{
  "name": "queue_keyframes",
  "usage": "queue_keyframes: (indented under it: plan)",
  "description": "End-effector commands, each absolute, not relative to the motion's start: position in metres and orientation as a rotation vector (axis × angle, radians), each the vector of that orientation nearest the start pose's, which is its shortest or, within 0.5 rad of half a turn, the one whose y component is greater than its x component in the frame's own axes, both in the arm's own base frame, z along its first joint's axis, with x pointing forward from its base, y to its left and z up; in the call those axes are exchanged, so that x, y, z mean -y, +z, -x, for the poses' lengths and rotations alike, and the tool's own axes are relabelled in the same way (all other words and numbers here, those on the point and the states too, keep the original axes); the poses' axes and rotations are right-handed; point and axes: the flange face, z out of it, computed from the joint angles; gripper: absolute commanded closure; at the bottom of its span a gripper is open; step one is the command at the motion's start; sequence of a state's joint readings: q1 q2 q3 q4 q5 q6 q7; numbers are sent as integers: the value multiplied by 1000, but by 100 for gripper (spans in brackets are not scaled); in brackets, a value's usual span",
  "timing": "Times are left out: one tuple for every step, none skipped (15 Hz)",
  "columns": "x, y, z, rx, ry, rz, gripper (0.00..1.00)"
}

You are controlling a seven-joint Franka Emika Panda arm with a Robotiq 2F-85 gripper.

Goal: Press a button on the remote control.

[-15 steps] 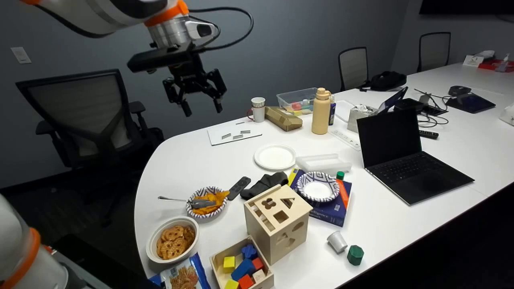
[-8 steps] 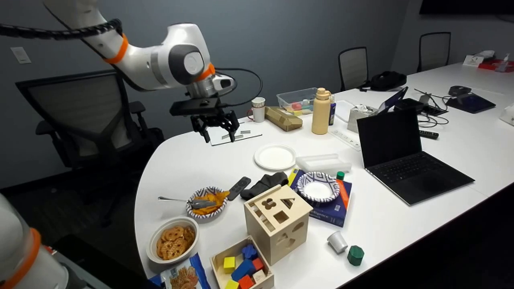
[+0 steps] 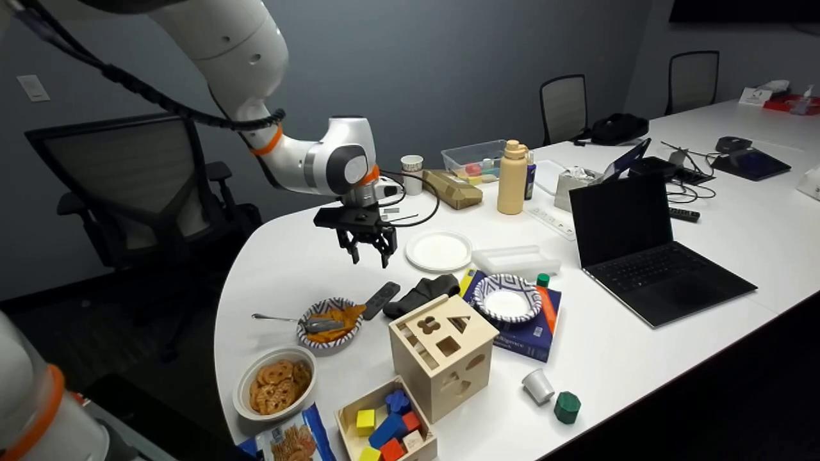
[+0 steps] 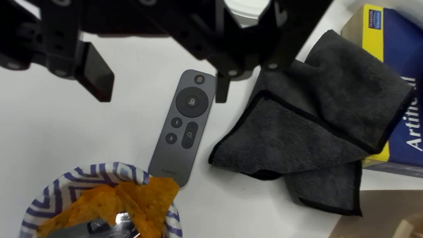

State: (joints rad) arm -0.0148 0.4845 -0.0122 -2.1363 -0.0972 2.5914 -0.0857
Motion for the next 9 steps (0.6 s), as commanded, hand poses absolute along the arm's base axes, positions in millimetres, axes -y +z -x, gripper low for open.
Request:
queue_keyframes:
  plan:
    - [17,143,-597,205,60,3145,50]
    - [19,137,-601,194,63,3143,58]
    - [20,133,-605,189,62,3139,65]
    - [20,130,-608,187,70,3132,74]
    - [21,126,-610,180,80,3127,81]
    - [23,123,-612,176,89,3123,88]
    - [22,120,-614,182,100,3112,96]
    - [23,117,-616,185,116,3105,99]
    - [24,115,-616,185,140,3099,100]
